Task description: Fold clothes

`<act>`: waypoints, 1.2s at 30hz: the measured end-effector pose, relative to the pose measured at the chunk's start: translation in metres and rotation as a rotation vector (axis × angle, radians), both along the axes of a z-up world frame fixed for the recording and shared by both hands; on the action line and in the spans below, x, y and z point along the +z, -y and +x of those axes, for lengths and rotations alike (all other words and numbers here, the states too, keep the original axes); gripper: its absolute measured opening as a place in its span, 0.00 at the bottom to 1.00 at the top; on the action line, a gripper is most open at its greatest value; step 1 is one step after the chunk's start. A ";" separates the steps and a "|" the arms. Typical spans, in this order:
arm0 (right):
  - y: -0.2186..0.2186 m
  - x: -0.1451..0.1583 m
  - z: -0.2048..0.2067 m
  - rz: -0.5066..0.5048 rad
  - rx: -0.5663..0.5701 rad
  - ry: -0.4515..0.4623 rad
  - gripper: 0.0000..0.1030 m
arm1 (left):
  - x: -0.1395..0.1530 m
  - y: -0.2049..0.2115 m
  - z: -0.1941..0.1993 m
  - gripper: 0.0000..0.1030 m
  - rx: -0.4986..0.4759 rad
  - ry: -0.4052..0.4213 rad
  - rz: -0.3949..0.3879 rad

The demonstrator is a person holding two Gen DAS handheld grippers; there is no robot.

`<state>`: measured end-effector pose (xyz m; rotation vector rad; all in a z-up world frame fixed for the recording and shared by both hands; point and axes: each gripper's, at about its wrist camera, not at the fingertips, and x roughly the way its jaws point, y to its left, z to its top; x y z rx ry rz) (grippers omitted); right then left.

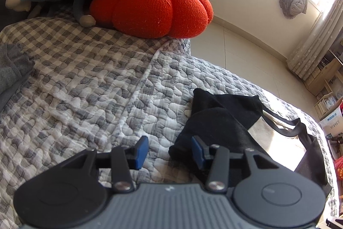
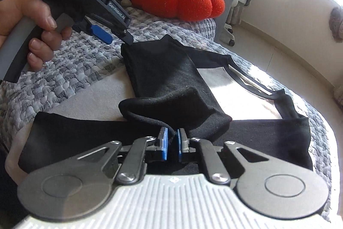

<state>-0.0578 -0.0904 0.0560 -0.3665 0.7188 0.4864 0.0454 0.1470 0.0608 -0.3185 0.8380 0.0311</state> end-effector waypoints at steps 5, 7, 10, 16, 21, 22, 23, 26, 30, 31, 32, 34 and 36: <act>0.038 0.026 0.001 0.091 -0.163 0.013 0.07 | 0.001 -0.002 0.000 0.44 0.003 0.002 -0.018; 0.065 0.044 -0.003 0.159 -0.250 0.026 0.07 | 0.002 -0.002 0.001 0.44 0.000 0.003 -0.022; 0.115 0.064 -0.013 0.287 -0.422 0.009 0.07 | 0.002 0.000 0.000 0.44 -0.008 0.002 -0.025; 0.175 0.031 -0.034 0.460 -0.598 -0.208 0.10 | 0.002 0.016 -0.002 0.45 -0.077 -0.002 -0.011; 0.154 0.032 -0.041 0.268 -0.522 -0.104 0.26 | 0.003 0.040 -0.010 0.49 -0.210 0.027 0.064; 0.151 0.034 -0.043 0.246 -0.506 -0.071 0.38 | 0.004 0.045 -0.012 0.50 -0.235 0.037 0.084; 0.148 0.036 -0.044 0.226 -0.489 -0.042 0.45 | 0.004 0.049 -0.013 0.52 -0.251 0.043 0.101; 0.135 0.038 -0.044 0.182 -0.420 0.013 0.50 | 0.001 0.056 -0.013 0.53 -0.271 0.048 0.122; 0.111 0.032 -0.036 0.109 -0.347 0.047 0.50 | -0.002 0.061 -0.010 0.53 -0.277 0.052 0.105; 0.105 0.030 -0.034 0.092 -0.330 0.050 0.50 | -0.002 0.061 -0.010 0.53 -0.277 0.058 0.102; 0.098 0.027 -0.032 0.078 -0.315 0.047 0.50 | -0.003 0.062 -0.008 0.53 -0.278 0.062 0.099; 0.086 0.021 -0.025 0.052 -0.297 0.041 0.50 | -0.005 0.065 -0.005 0.53 -0.280 0.071 0.089; 0.077 0.013 -0.017 0.029 -0.293 0.036 0.50 | -0.008 0.069 -0.002 0.52 -0.290 0.069 0.083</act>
